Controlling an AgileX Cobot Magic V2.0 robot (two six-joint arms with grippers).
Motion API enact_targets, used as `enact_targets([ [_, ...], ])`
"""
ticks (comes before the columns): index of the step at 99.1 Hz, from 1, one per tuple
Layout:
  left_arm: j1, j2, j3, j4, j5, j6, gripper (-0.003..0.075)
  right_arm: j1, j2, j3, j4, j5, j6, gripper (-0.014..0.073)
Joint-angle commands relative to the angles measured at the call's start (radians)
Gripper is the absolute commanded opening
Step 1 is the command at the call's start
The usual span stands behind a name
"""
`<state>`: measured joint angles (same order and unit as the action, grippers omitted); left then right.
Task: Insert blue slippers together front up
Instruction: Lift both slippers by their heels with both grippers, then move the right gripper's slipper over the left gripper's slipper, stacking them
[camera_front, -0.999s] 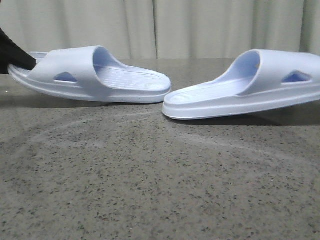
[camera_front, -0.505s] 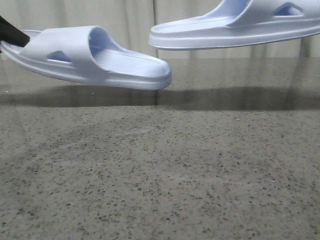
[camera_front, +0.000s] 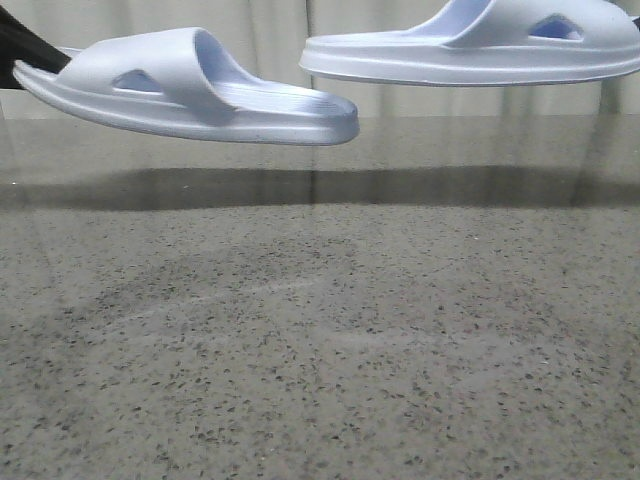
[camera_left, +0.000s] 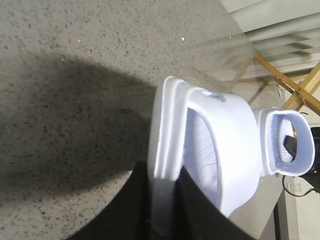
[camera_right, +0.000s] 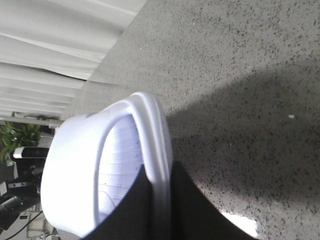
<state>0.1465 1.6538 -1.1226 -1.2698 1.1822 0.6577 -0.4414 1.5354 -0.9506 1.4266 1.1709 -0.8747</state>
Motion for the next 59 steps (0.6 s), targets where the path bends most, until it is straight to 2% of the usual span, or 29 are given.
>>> enact_targets([
  [1,-0.025,-0.045,-0.028,-0.071,0.087,-0.033,0.0015,0.001,-0.010,-0.030,0.099,0.083,-0.030,-0.0107],
  [30,-0.033,-0.045,-0.028,-0.071,0.087,-0.056,0.0015,0.011,0.037,-0.030,0.102,0.080,-0.060,-0.0107],
  [59,-0.033,-0.045,-0.028,-0.071,0.087,-0.058,0.0015,0.125,0.091,-0.030,0.101,0.041,-0.102,-0.0107],
])
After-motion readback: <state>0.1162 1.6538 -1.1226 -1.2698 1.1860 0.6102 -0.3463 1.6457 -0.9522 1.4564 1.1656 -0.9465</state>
